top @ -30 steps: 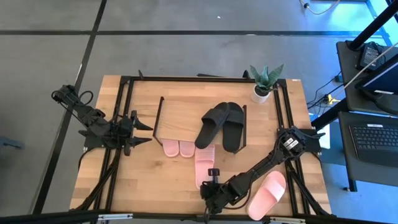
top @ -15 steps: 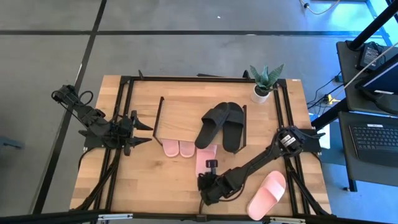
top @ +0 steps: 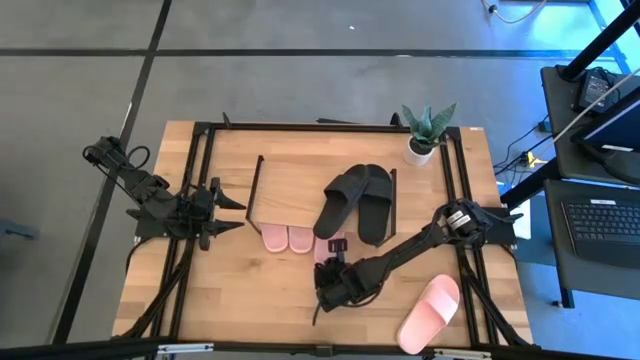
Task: Pick and place slides into the shelf
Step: Put the left pink slides under the shelf, then put the pink slides under the shelf
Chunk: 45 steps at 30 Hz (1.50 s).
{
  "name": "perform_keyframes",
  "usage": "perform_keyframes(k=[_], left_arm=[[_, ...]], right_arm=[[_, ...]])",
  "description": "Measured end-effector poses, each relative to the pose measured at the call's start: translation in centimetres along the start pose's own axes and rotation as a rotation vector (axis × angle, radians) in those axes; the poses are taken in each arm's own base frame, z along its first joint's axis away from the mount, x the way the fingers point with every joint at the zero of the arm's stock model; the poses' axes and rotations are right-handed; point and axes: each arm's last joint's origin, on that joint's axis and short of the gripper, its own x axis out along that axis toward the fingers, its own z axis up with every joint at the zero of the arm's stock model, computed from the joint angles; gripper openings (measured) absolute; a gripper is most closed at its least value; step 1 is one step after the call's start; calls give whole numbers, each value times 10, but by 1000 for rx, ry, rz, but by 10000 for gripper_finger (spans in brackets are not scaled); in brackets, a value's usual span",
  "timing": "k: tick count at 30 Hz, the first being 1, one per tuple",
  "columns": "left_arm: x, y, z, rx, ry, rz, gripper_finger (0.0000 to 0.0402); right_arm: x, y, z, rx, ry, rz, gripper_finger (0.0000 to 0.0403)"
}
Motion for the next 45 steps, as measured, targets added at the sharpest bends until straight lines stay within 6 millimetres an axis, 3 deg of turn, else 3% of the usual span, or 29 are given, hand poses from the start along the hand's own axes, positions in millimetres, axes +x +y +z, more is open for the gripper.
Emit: perform_keyframes(k=[13,30,38,45], left_arm=[[0,0,0,0,0,0,205],[0,0,0,0,0,0,205],[0,0,0,0,0,0,205],[0,0,0,0,0,0,205]], right_arm=[[10,-15,4,-17,14,-31,22],[9,-14,4,82,13,-22,129],[-21,-11,18,157,22,-6,161],[-68,4,32,342,143,336,165]])
